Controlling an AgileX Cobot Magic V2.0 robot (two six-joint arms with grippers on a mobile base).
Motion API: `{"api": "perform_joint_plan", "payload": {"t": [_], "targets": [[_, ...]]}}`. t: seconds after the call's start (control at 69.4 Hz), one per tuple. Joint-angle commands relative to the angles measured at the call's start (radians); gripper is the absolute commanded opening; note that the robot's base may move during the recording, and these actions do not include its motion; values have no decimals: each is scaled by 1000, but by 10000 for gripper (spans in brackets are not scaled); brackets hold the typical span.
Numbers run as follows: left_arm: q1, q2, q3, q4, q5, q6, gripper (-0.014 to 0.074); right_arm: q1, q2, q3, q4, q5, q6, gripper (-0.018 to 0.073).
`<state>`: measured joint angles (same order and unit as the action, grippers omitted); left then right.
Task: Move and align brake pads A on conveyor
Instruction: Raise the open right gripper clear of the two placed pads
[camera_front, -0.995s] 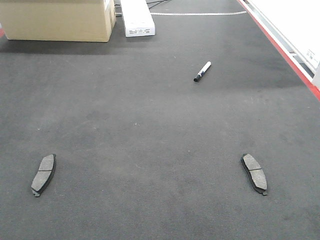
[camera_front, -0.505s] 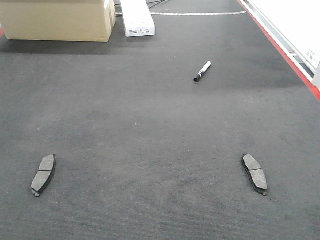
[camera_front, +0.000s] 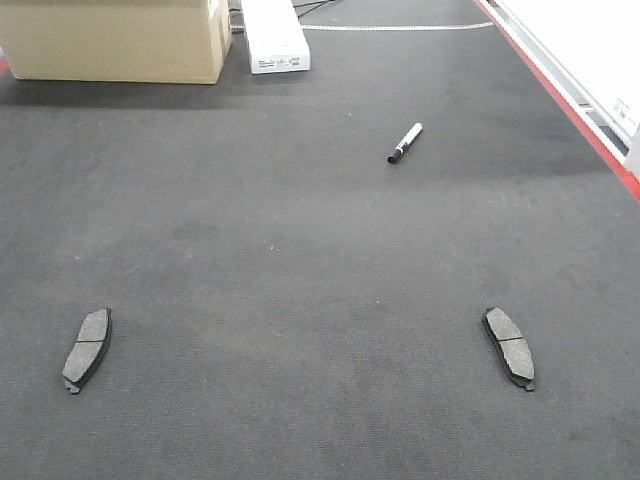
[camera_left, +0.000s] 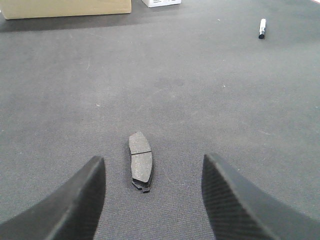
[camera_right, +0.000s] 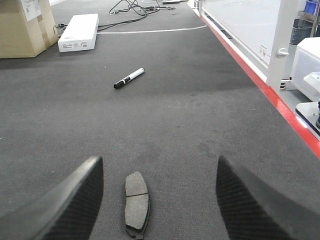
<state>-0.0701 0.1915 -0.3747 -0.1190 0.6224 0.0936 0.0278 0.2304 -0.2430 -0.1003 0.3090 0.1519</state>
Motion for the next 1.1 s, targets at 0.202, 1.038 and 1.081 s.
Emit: {"api": "perform_joint_plan", "payload": {"t": [0.202,1.038,1.081], "targets": [[-4,13,-24,-15,-78,-4,396,-2,7,-28,-6,-76,-7,473],[-2,13,-24,-15,-78,-4,396,-2,7,-28,-6,-74,-7,473],[-2,13,-24,-15,-78,-4,396,-2,7,-28,-6,-74,-7,473]]}}
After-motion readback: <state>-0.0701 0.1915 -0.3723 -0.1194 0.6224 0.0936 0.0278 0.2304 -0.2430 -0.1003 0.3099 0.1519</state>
